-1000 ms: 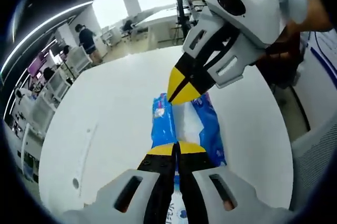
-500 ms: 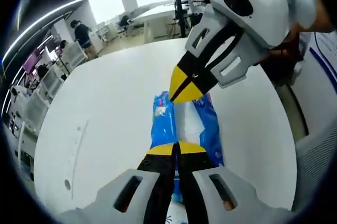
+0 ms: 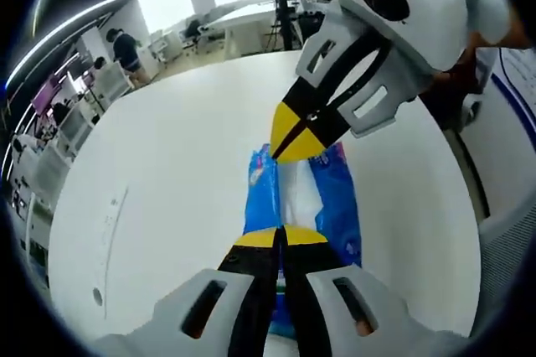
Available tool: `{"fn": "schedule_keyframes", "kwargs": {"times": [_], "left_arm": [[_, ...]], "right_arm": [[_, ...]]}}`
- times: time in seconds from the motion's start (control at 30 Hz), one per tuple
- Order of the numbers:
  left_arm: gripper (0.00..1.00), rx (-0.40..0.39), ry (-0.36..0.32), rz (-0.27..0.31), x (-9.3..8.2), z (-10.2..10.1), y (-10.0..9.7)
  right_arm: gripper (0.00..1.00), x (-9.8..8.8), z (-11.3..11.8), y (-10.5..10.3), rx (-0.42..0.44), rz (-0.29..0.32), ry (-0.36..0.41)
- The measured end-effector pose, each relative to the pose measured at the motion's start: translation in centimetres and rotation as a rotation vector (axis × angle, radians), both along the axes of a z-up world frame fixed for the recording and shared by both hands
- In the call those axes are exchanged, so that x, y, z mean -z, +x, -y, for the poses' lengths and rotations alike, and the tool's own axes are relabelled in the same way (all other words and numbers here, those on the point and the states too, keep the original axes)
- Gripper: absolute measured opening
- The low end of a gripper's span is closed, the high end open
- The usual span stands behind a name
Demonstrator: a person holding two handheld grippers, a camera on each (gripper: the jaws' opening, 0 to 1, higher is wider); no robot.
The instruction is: Operate the shoe box by opening the lid, removing the specified soft item, and placing it in the target area until the item is outside and the box remains undamaged.
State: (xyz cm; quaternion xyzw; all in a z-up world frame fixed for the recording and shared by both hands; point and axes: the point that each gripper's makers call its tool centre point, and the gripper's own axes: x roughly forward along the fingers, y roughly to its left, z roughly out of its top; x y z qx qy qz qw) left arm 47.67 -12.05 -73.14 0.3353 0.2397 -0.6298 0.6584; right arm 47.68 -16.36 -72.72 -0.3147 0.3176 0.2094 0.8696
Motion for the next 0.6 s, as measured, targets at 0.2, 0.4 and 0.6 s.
{"fn": "schedule_keyframes", "kwargs": {"times": [0.2, 0.4, 0.6], "left_arm": [[0.00, -0.003, -0.002, -0.008, 0.14, -0.11, -0.17], [0.00, -0.004, -0.004, -0.005, 0.12, 0.02, -0.03], [0.00, -0.004, -0.004, -0.005, 0.17, 0.08, 0.04]], "right_arm": [[0.00, 0.13, -0.08, 0.12, 0.003, 0.001, 0.003], [0.00, 0.17, 0.11, 0.20, 0.008, 0.006, 0.002], [0.00, 0.35, 0.17, 0.21, 0.016, 0.002, 0.009]]}}
